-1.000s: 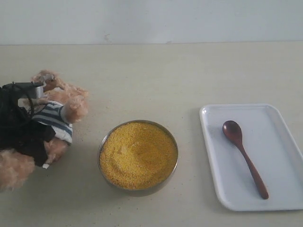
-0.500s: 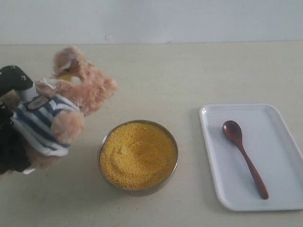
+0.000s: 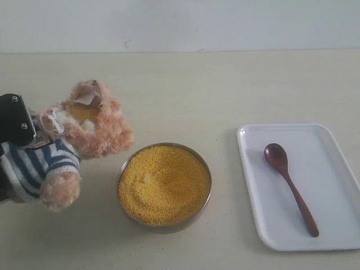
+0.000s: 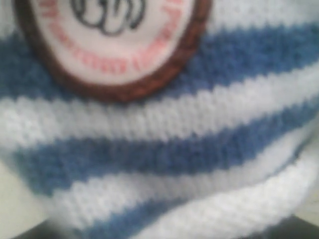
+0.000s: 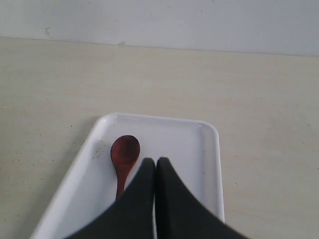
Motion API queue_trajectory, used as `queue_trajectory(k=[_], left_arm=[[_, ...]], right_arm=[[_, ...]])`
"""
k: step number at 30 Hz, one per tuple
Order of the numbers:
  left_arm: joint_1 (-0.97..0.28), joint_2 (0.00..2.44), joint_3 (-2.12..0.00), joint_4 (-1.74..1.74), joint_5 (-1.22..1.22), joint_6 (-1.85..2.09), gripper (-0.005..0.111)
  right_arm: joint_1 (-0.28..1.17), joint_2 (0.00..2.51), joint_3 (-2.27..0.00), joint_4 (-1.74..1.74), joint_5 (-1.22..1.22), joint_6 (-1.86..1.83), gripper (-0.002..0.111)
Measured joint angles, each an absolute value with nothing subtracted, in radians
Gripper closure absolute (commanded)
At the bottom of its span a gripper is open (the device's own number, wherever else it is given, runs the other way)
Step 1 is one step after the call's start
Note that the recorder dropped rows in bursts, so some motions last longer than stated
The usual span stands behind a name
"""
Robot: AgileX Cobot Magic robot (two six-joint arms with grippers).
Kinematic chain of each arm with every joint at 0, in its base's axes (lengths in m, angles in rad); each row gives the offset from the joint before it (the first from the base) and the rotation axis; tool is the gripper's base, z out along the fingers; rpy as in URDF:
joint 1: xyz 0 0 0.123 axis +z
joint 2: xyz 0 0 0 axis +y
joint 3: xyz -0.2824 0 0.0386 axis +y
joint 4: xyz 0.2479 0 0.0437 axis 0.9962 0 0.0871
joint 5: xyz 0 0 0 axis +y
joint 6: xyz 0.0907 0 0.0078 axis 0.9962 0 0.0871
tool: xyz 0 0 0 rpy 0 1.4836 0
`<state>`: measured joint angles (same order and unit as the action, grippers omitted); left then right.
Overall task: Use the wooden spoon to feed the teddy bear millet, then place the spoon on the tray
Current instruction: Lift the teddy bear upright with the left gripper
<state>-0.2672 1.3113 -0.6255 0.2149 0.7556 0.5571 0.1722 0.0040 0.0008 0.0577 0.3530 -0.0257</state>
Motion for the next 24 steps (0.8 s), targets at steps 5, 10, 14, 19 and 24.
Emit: queue_trajectory(k=[5,10,14,19,24], left_arm=[[-0.267,1.311,-0.622,0.273,0.753,0.499,0.103],[-0.267,1.309,-0.621,0.300,0.796,0.467,0.103],[-0.267,1.307,-0.621,0.302,0.808,0.458,0.103],[-0.267,1.303,-0.621,0.296,0.795,0.445,0.103],[-0.267,1.303,-0.621,0.296,0.791,0.426,0.103]], right_arm=[[0.172,0.004,0.001,0.056,0.340,-0.028,0.109],[0.172,0.004,0.001,0.029,0.134,-0.033,0.109],[0.172,0.004,0.001,0.066,-0.112,0.053,0.109],[0.172,0.004,-0.015,0.111,-0.386,0.405,0.109],[0.172,0.146,-0.161,-0.078,-0.268,0.482,0.109]])
